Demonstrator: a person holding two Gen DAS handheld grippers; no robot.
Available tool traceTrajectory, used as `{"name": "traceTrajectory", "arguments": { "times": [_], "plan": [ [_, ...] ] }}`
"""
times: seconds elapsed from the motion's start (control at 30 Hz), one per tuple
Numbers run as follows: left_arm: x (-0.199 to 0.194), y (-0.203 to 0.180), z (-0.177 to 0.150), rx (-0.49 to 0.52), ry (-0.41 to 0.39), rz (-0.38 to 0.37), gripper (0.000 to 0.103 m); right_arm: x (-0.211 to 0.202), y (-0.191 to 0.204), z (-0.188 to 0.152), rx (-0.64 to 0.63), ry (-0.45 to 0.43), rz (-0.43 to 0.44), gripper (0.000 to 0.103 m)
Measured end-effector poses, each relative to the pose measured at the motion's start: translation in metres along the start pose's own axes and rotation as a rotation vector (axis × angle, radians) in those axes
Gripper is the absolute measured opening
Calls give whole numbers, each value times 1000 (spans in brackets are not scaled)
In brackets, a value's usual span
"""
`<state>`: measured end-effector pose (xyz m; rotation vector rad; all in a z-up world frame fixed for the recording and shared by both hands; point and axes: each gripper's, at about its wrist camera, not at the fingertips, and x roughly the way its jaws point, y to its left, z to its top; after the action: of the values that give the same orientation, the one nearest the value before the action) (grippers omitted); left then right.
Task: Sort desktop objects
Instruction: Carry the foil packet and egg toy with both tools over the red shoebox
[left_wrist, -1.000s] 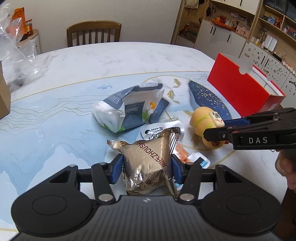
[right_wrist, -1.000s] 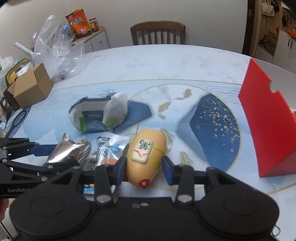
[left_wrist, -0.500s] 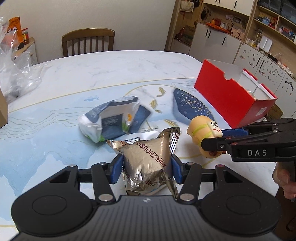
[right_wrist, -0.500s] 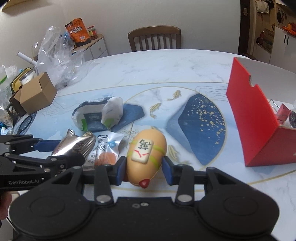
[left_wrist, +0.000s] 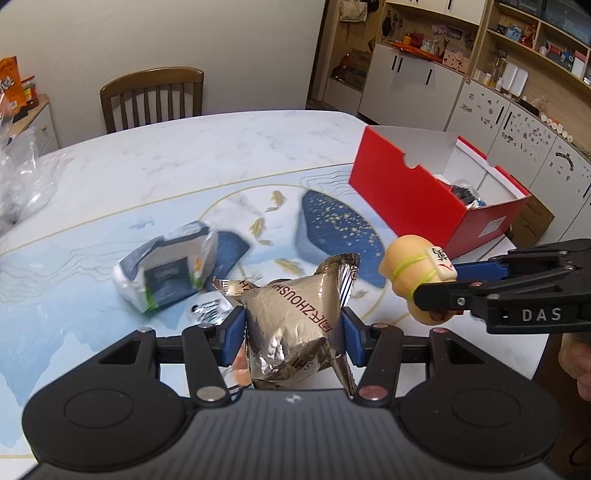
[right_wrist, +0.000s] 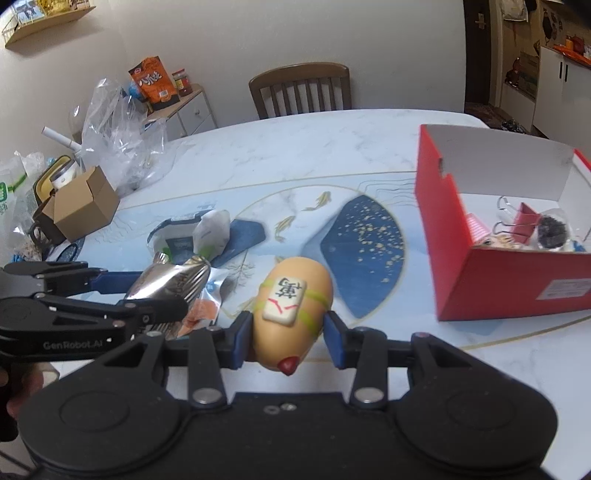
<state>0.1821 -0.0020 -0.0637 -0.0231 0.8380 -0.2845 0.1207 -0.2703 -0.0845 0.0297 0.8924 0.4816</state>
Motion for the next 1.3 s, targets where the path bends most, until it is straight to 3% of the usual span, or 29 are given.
{"name": "traceTrajectory", "arguments": {
  "times": [0.47, 1.3],
  "plan": [
    [5, -58, 44, 58, -51, -42, 53, -48, -59, 15, 25, -54, -36, 41],
    [72, -180, 118, 135, -69, -72, 53, -70, -190, 44, 64, -93, -51, 41]
  ]
}}
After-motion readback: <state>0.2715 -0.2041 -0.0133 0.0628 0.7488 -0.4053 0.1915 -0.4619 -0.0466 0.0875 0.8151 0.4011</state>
